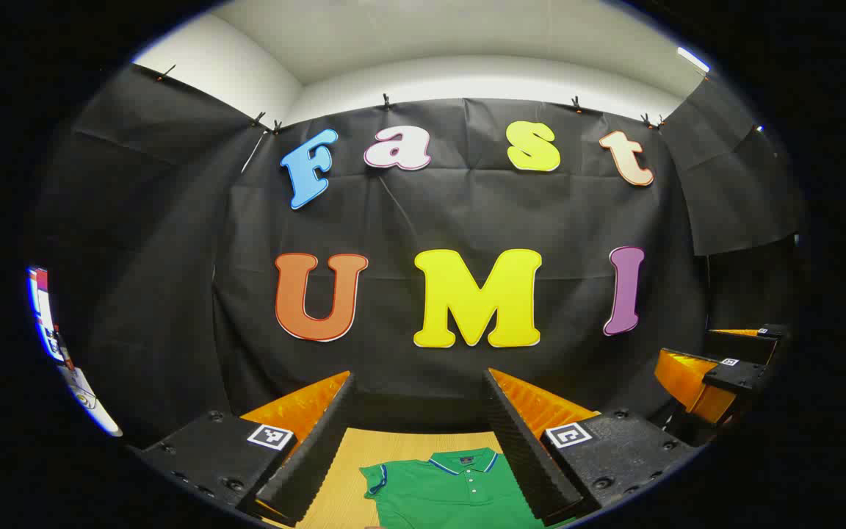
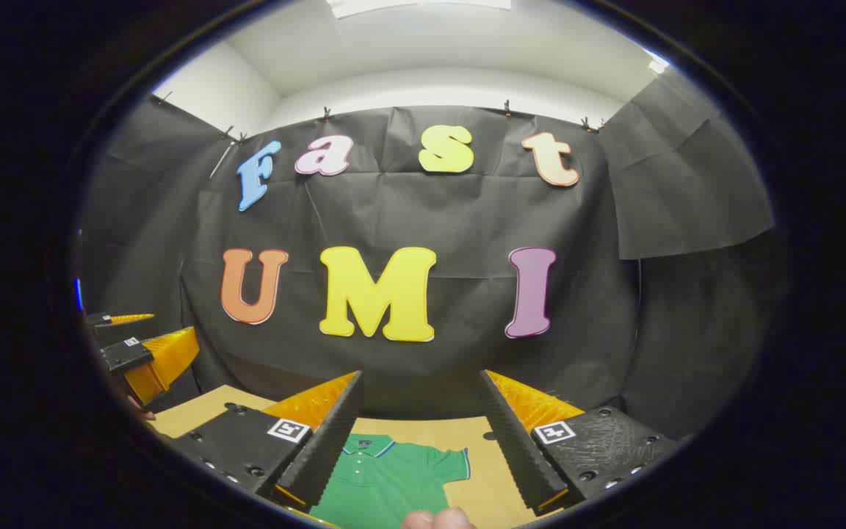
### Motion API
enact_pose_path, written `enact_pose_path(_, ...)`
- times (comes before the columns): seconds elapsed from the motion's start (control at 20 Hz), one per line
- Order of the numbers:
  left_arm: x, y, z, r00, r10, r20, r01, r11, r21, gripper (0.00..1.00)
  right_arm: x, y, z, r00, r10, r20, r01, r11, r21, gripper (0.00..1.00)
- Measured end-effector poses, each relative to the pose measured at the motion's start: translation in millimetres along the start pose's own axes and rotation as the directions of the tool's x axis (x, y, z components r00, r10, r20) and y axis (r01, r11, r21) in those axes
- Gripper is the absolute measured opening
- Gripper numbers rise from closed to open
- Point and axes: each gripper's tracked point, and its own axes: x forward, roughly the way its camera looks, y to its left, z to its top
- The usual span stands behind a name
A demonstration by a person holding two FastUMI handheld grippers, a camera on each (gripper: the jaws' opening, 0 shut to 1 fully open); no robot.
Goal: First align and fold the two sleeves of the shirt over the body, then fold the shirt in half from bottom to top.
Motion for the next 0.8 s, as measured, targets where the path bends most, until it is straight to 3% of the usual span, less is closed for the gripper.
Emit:
enact_pose_path(0.35, 3, -8, -3, 1.0, -0.011, -0.012, 0.011, 1.0, 0.015, 1.0, 7, -25, -9, 0.999, -0.045, -0.015, 0.045, 0.999, -0.014, 0.96)
enact_pose_path(0.8, -1, -23, -9, 0.999, -0.007, -0.032, 0.008, 1.0, 0.027, 1.0, 11, -35, -21, 0.999, -0.011, -0.041, 0.01, 1.0, -0.012, 0.95)
